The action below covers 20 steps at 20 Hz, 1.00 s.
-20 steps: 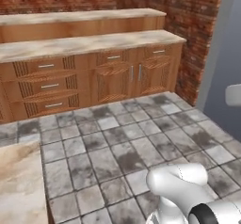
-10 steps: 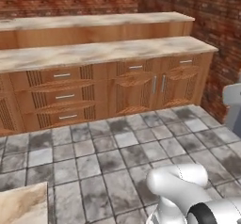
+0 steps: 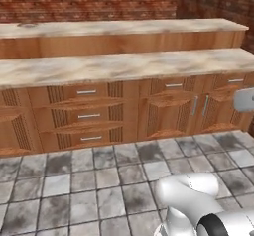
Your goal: Transport the steak and squash to the fridge. Place the steak on the rack containing meat and place the squash on the rack containing the vegetable, ensuring meats and vegetables are on different racks.
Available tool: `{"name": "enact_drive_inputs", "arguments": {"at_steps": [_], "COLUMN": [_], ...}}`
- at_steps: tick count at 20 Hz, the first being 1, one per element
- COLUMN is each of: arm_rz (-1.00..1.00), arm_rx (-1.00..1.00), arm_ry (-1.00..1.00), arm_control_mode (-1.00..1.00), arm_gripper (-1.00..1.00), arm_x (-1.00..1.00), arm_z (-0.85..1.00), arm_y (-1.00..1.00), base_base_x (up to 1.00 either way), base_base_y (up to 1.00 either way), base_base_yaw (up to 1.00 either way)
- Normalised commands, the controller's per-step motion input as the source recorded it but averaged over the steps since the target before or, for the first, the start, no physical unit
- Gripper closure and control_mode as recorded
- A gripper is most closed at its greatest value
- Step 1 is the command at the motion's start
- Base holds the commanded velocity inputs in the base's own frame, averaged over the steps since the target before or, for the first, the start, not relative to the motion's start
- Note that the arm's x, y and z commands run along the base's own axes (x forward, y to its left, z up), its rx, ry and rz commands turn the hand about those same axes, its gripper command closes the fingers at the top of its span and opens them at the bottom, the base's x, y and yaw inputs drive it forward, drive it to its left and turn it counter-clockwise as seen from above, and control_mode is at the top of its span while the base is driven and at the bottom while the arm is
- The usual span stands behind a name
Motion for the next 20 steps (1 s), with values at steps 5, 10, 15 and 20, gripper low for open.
{"name": "enact_drive_inputs", "arguments": {"at_steps": [5, 10, 15, 20], "arm_rz": [0.0, 0.0, 0.0, 0.0], "arm_rx": [0.0, 0.0, 0.0, 0.0], "arm_ry": [0.0, 0.0, 0.0, 0.0], "arm_control_mode": [1.0, 1.0, 1.0, 1.0], "arm_gripper": [-1.0, -1.0, -1.0, -1.0], "arm_x": [0.0, 0.0, 0.0, 0.0], "arm_z": [0.0, 0.0, 0.0, 0.0], "arm_y": [0.0, 0.0, 0.0, 0.0], "base_base_x": [1.0, 1.0, 1.0, 1.0], "base_base_y": [0.15, 0.9, 1.0, 1.0], "base_base_yaw": [0.28, 0.19, 0.15, 0.0]}}
